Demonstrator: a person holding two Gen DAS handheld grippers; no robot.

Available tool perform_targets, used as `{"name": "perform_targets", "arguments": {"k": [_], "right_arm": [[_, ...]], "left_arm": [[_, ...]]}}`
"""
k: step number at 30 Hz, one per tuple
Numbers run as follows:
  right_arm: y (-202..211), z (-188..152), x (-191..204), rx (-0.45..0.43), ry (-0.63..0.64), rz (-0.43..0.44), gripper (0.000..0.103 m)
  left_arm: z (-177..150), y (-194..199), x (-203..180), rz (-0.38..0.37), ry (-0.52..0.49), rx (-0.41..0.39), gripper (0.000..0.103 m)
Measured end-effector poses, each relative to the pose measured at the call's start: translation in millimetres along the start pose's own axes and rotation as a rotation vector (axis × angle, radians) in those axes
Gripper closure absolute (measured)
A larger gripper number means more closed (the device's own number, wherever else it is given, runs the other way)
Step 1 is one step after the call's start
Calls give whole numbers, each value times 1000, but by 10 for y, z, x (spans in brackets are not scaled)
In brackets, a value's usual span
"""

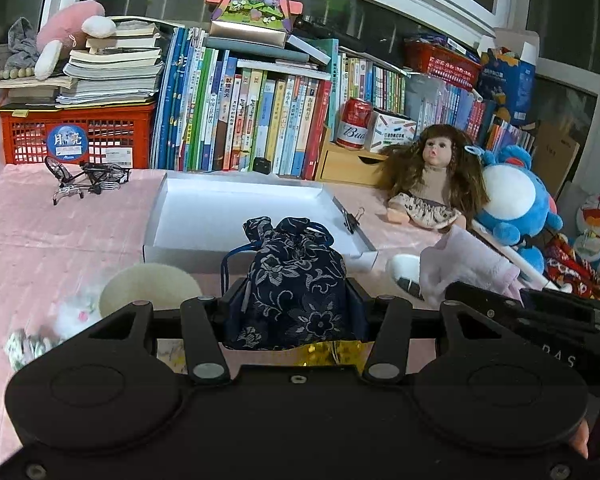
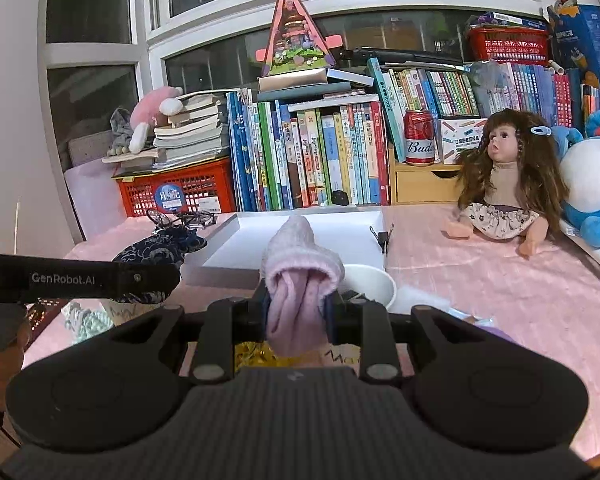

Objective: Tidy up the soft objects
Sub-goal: 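Carry the navy pouch with left tool while right tool carries the pink sock toward the silver tray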

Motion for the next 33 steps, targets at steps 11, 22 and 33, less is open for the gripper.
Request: {"name": "perform_targets", "arguments": {"k": [11,22,33], "right_arm": [[-187,159,-22,17,-13,13,73],[-404,319,-87,39,-44,20,73],[-686,442,-174,84,-73,20,73]], "left_arm": [[304,-204,46,0,12,4,55],[526,-413,74,10,2,7,55],[780,-814,108,1,35,49,55]]}}
Point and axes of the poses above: each gripper's, at about its wrist camera, not at the fingertips, and y roughly against the way its jaws point, x to its left, z to its top, the point moved 10 cm from there along -y, roughly the way its jaws point, and after that the axes turned 2 degrees about y, right-handed, at the moved point
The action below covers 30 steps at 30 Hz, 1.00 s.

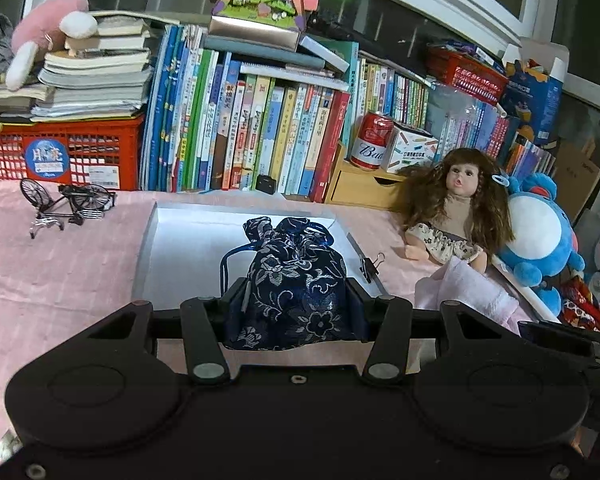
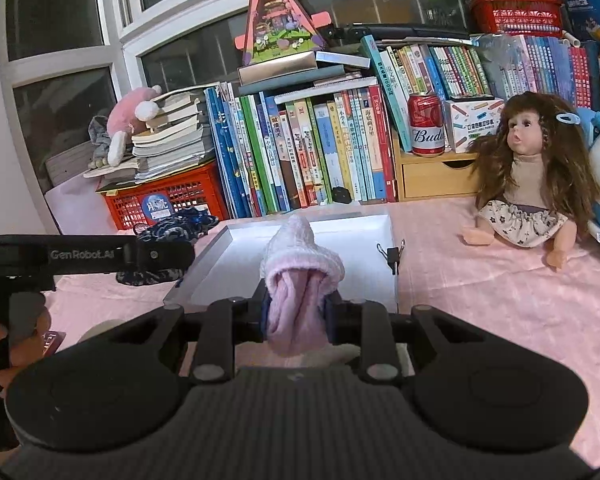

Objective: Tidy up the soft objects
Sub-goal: 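Carry the navy pouch with left tool while right tool carries the pink sock toward the silver tray, then lower the pouch into the tray and open left tool while right tool releases the sock there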

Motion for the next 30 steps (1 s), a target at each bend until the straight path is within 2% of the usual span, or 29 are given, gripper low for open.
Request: {"name": "perform_targets", "arguments": {"k": [10,16,21,24,30], "right_arm": [[-354,220,11,64,35,-16,73],[-638,316,22,139,24,-10,73],[-840,382,-7,182,33,-30,73],[-961,380,-48,214,16,-39,73],[-1240,383,-143,303,-28,-61,73]], "left_arm": [[234,-443,145,22,16,88,55],[292,-776,266,28,66,195,55],[385,-967,468,64,112,208,55],[389,-1100,573,95,121,235,55],[332,-1332,710,107,151,315,55]]}}
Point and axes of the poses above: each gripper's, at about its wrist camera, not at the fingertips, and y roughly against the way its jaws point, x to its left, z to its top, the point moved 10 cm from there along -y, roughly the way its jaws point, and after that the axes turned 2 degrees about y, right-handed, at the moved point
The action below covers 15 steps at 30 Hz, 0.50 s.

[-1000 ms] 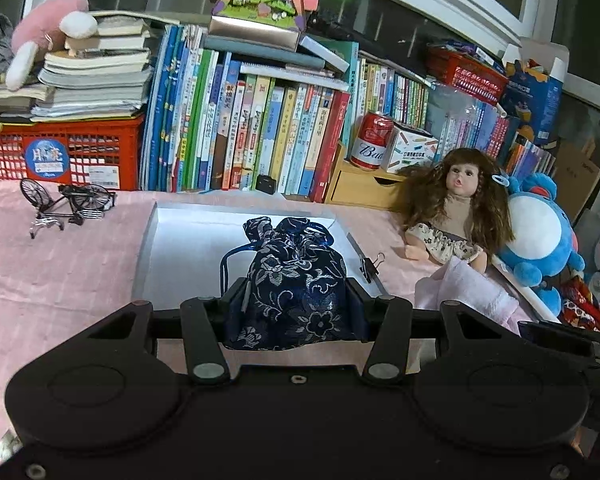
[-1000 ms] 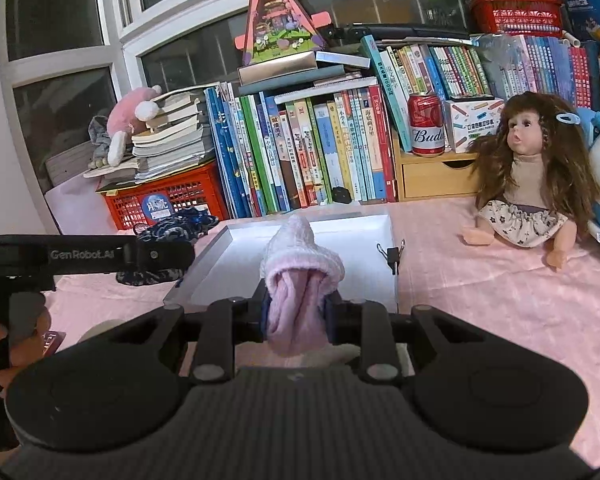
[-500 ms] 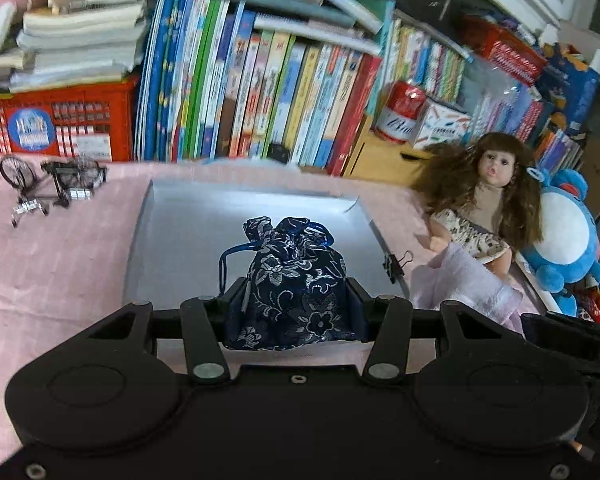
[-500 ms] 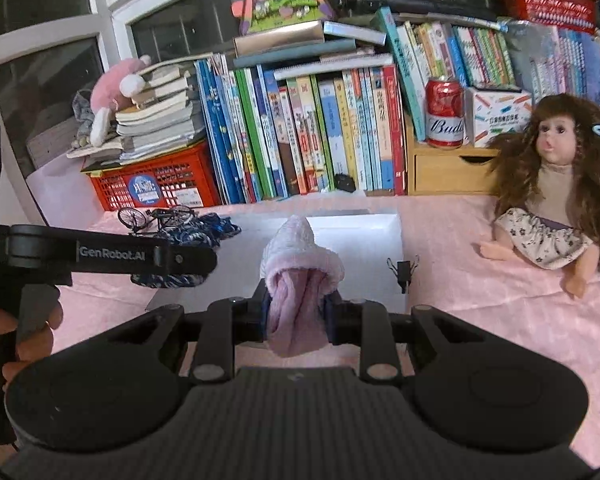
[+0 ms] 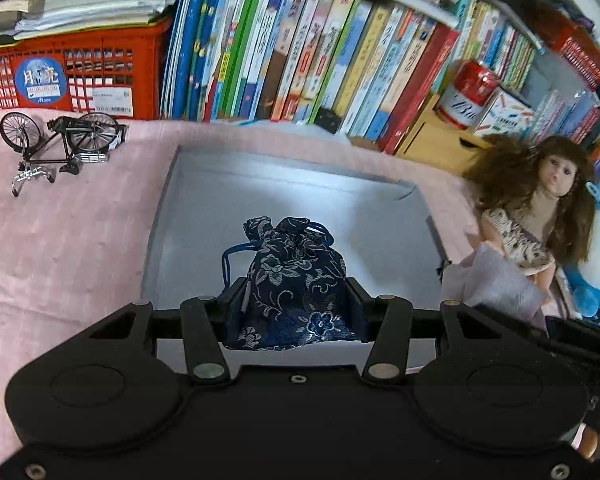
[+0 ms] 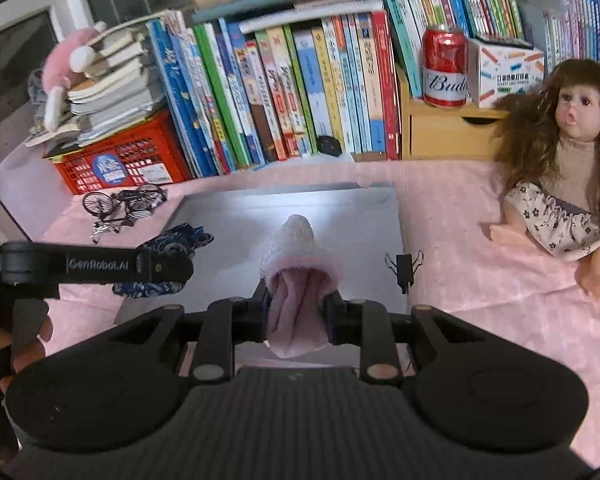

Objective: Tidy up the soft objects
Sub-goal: 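Lower the pouch into the tray and open left tool while right tool releases the sock there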

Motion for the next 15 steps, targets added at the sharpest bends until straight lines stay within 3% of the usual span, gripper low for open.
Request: {"name": "perform_targets", "arguments": {"k": [9,15], "right_arm": [[-394,77,48,99,-12,-32,72],[-605,106,71,135,35,-96,72]], "left_arm": [[-5,-313,56,13,21,82,55],[-12,-494,82,94,-29,111,55]]}}
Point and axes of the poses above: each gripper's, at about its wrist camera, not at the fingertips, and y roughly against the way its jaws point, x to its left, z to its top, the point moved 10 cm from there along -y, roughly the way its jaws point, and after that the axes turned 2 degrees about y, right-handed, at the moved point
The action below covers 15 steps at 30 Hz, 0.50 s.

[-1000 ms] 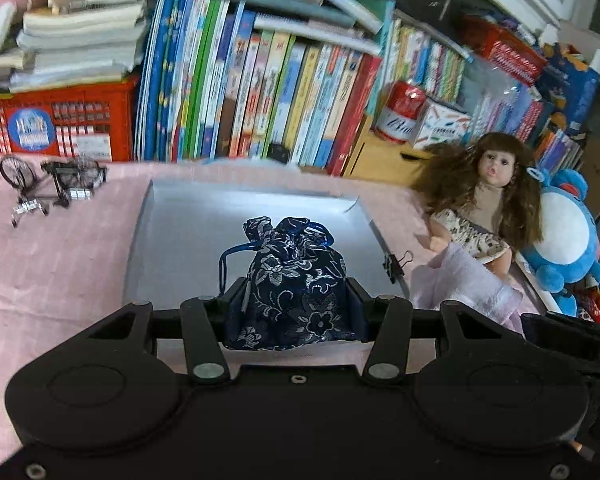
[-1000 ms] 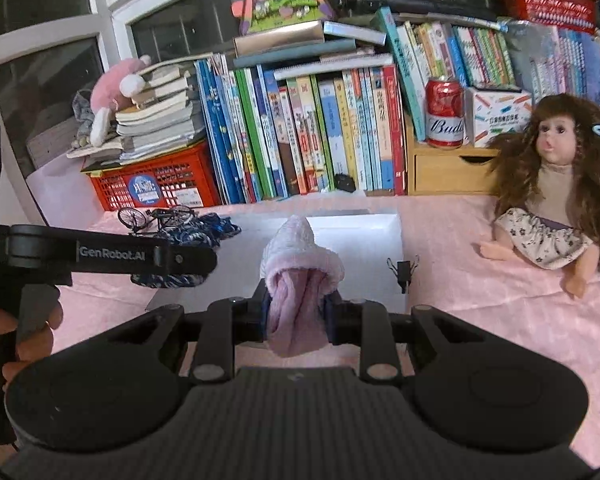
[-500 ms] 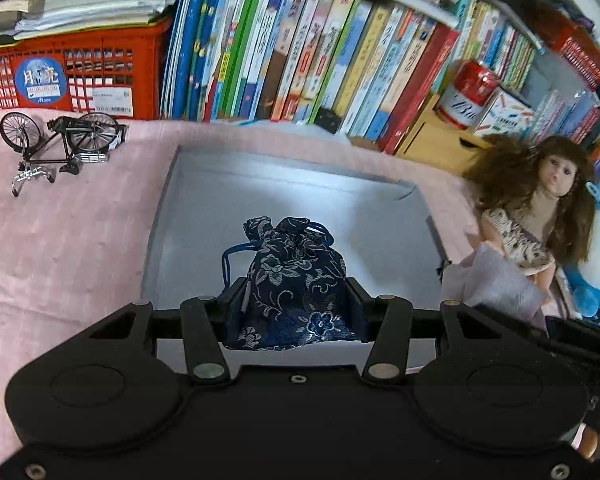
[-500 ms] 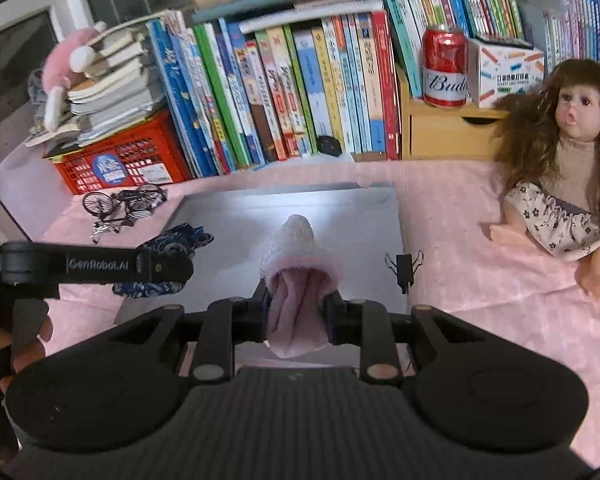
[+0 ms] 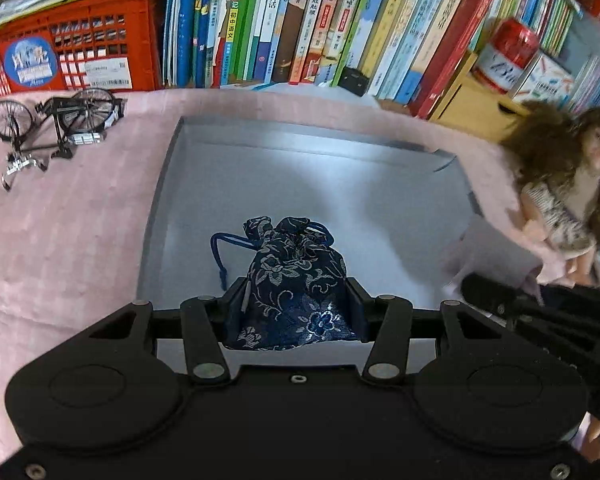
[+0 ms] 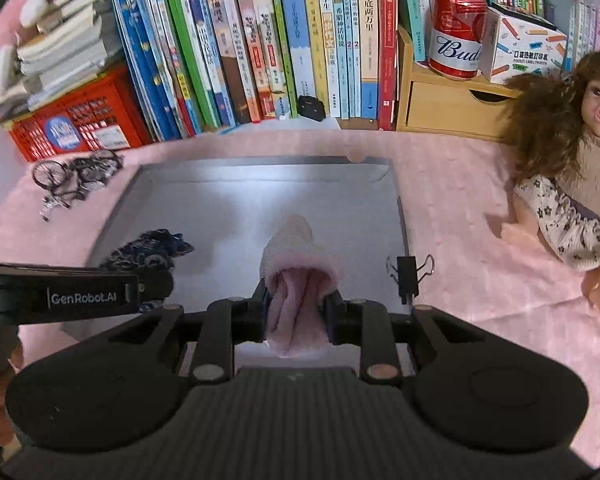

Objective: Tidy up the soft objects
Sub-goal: 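Lower the pouch into the tray and open left tool while right tool releases the sock there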

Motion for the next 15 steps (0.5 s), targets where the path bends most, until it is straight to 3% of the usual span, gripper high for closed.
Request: {"name": "perform_targets", "arguments": {"k": [15], "right_arm": [[-328,-112,24,87,14,7,71]], "left_arm": [[-6,-321,44,61,-9,41,55]]}}
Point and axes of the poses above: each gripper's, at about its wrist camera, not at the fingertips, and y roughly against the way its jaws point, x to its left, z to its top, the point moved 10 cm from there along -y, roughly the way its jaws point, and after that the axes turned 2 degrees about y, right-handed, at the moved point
